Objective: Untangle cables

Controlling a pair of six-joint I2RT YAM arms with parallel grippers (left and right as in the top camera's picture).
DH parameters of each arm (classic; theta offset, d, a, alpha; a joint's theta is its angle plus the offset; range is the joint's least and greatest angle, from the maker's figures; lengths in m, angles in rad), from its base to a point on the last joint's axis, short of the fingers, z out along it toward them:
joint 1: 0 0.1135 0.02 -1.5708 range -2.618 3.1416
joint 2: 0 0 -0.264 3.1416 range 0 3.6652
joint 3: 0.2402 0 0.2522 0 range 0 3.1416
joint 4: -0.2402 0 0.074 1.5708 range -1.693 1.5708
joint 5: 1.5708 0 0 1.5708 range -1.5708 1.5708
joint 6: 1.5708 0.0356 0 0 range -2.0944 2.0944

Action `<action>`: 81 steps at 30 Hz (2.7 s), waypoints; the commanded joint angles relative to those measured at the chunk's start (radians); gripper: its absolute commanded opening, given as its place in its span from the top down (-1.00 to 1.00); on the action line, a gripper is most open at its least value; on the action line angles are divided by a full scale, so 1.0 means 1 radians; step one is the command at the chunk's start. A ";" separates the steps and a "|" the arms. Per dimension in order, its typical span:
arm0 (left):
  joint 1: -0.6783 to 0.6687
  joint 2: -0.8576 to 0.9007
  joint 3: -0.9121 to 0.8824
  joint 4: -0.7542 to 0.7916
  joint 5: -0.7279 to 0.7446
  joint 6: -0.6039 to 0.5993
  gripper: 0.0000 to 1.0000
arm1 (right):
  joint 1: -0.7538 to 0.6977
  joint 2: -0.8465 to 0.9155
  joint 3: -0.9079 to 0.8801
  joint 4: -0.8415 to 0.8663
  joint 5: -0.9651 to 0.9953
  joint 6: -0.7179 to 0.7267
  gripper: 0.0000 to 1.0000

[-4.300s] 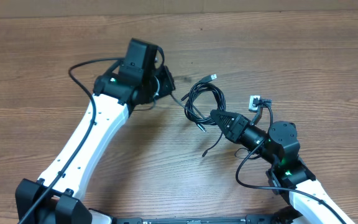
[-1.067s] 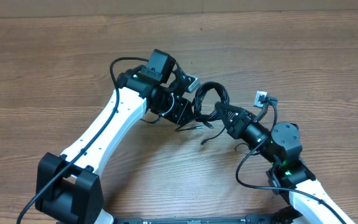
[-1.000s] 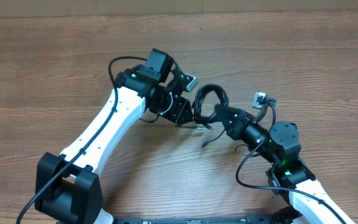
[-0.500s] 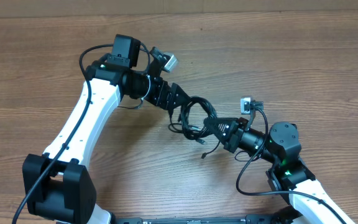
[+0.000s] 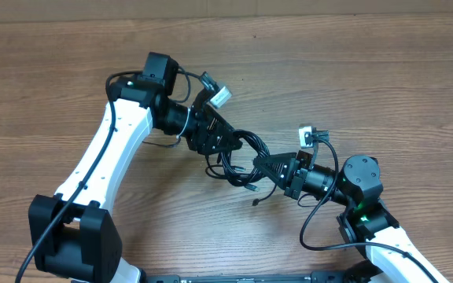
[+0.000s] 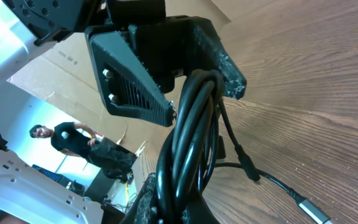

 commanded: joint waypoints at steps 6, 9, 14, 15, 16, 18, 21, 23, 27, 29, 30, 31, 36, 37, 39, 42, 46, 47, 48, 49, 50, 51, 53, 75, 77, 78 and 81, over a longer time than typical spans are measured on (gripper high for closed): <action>-0.034 0.006 0.015 -0.004 0.062 0.093 -0.01 | -0.001 -0.006 0.004 0.073 -0.034 0.025 0.93; -0.045 0.006 0.015 -0.004 0.068 0.093 0.27 | -0.001 -0.006 0.004 0.073 -0.034 0.025 0.92; -0.049 0.006 0.015 -0.003 0.077 0.092 0.91 | -0.001 -0.006 0.004 0.065 -0.019 0.024 0.92; -0.046 0.006 0.015 -0.003 0.077 0.092 0.91 | -0.001 -0.006 0.004 0.055 -0.004 0.024 0.91; -0.041 0.006 0.015 0.001 0.077 0.092 0.92 | -0.001 -0.006 0.004 0.035 0.018 0.024 0.87; -0.028 0.006 0.015 0.006 0.077 0.090 0.92 | -0.001 -0.006 0.004 -0.019 0.080 0.024 0.75; 0.001 0.006 0.015 0.042 0.077 0.015 0.92 | -0.001 -0.006 0.004 -0.129 0.198 0.024 0.58; 0.022 0.006 0.015 0.084 0.077 -0.073 0.92 | -0.001 -0.006 0.004 -0.201 0.270 0.025 0.31; 0.060 0.006 0.015 0.192 0.035 -0.262 0.92 | -0.001 -0.007 0.004 -0.231 0.292 0.029 0.15; 0.064 0.006 0.015 0.251 -0.014 -0.378 0.92 | -0.001 -0.006 0.004 -0.231 0.288 0.047 0.10; 0.064 0.006 0.015 0.280 -0.039 -0.439 0.91 | -0.001 -0.007 0.004 -0.230 0.284 0.077 0.08; 0.063 0.006 0.015 0.300 -0.056 -0.481 0.92 | -0.001 -0.007 0.004 -0.226 0.276 0.104 0.07; 0.059 0.006 0.015 0.371 -0.194 -0.704 0.92 | -0.001 -0.006 0.004 -0.130 0.151 0.224 -0.14; 0.059 0.006 0.015 0.373 -0.212 -0.732 0.92 | -0.001 -0.006 0.004 -0.125 0.147 0.241 -0.15; 0.059 0.006 0.015 0.377 -0.233 -0.780 0.92 | -0.001 -0.006 0.004 -0.124 0.149 0.275 -0.24; 0.058 0.006 0.015 0.379 -0.234 -0.784 0.91 | -0.001 -0.006 0.004 -0.121 0.148 0.278 -0.41; 0.059 0.006 0.015 0.376 -0.234 -0.784 0.92 | -0.001 -0.006 0.004 -0.136 0.148 0.277 -1.00; 0.059 0.006 0.015 0.376 -0.234 -0.784 0.92 | -0.001 -0.006 0.004 -0.155 0.145 0.277 -1.00; 0.059 0.006 0.015 0.375 -0.235 -0.784 0.92 | -0.001 -0.006 0.004 -0.184 0.142 0.277 -1.00; 0.059 0.006 0.015 0.375 -0.235 -0.784 0.92 | -0.001 -0.006 0.004 -0.207 0.141 0.277 -1.00; 0.059 0.006 0.015 0.377 -0.235 -0.784 0.92 | -0.001 -0.006 0.004 -0.232 0.138 0.277 -1.00; 0.059 0.006 0.015 0.379 -0.234 -0.784 0.91 | -0.001 -0.006 0.004 -0.262 0.132 0.277 -1.00; 0.059 0.006 0.015 0.379 -0.234 -0.784 0.91 | -0.001 -0.006 0.004 -0.307 0.130 0.277 -1.00; 0.058 0.006 0.015 0.419 -0.263 -0.953 0.92 | 0.001 -0.006 0.004 -0.148 0.181 0.432 -0.33; 0.051 0.005 0.015 0.433 -0.263 -0.951 0.92 | 0.001 -0.006 0.004 -0.149 0.203 0.466 -0.27; 0.044 0.005 0.015 0.442 -0.257 -0.945 0.91 | 0.005 -0.006 0.004 -0.146 0.220 0.475 -0.27; 0.014 0.005 0.015 0.463 -0.205 -0.882 0.91 | 0.046 -0.006 0.004 -0.126 0.286 0.475 -0.23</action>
